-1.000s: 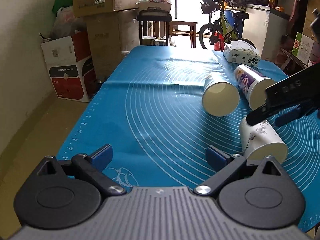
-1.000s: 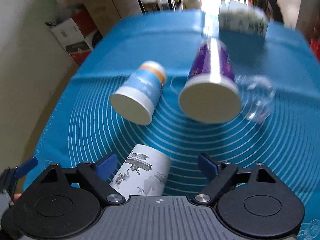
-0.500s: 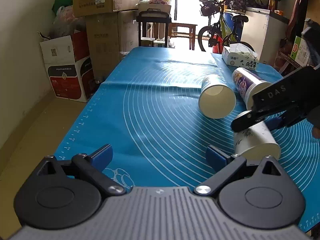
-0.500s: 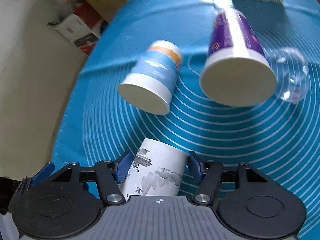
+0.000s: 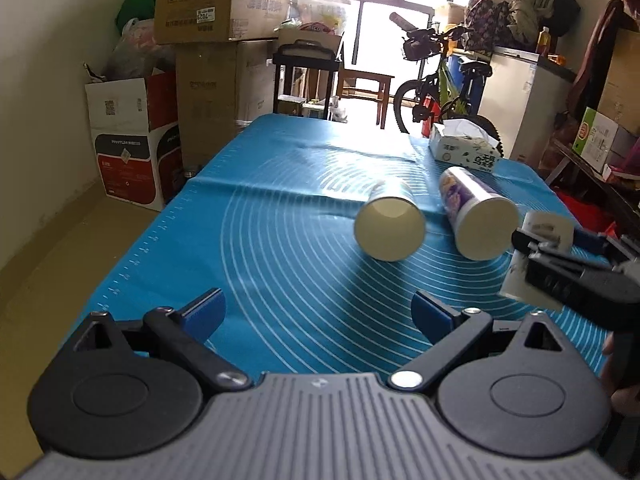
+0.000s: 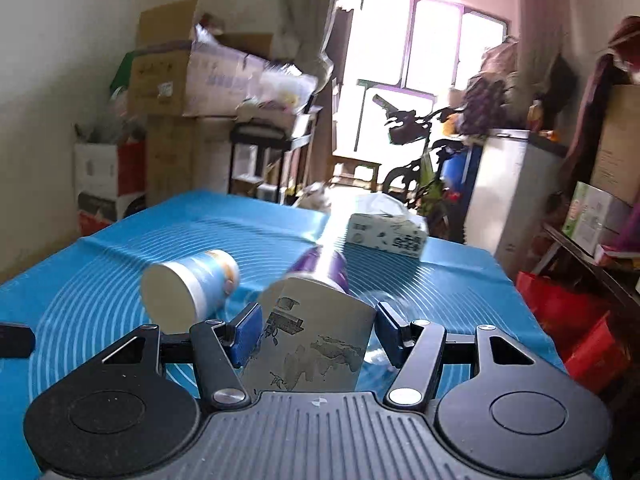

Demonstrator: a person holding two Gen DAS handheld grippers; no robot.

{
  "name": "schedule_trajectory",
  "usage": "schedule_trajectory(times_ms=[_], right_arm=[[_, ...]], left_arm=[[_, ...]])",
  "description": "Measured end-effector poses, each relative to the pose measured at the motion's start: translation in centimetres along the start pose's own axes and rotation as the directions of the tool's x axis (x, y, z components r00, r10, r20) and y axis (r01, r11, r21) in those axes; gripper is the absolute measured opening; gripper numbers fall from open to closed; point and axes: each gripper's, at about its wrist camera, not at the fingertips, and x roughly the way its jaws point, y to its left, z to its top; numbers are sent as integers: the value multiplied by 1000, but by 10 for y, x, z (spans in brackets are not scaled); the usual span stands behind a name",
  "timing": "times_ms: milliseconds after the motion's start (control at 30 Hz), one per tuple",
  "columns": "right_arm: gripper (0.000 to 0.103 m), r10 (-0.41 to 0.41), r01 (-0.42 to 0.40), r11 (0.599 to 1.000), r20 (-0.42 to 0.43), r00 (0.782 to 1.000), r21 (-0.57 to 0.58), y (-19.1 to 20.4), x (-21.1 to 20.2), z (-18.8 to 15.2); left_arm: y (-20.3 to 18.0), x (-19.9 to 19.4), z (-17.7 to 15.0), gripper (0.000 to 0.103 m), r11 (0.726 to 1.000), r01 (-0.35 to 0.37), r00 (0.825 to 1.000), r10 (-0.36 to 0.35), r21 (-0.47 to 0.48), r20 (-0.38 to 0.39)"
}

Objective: Flip cup upside down
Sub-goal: 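Grasp the grey-printed cup with the right tool while the left tool releases it, then rotate the cup mouth-down with the right tool and set it on the mat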

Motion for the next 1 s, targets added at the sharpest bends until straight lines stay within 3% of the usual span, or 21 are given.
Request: schedule_trajectory(times_ms=[100,333,500,667,867,933,1000], right_arm=[[60,13,-12,999,-13,1000,41,-5,0,-15],[59,29,-29,999,-1,1000,20,-4,-26,-35],[58,83,-81,996,-67,994,32,-1,-31,-42],[66,87,-84,996,-81,993,39,0,-32,-46],[87,94,-92,995,-62,994,42,-4,-40,-44],[101,107,-104,993,-61,992,51,-6,-46,-43],[103,112,-108,992,-63,992,59,-10,-56,-43]], left_arm=[[-4,0,-5,98,1000,2,1000,-2,9,1],[-4,4,-17,98,1000,11,1000,-11,-12,-25],[-9,1,-20,98,1000,2,1000,-2,14,-1],[-13,2,-23,98,999,-4,1000,3,50,7],[-18,-1,-25,98,998,5,1000,-6,65,12],[-19,-4,-26,98,998,14,1000,-14,64,8],[-21,-7,-28,98,997,17,1000,-17,74,6]])
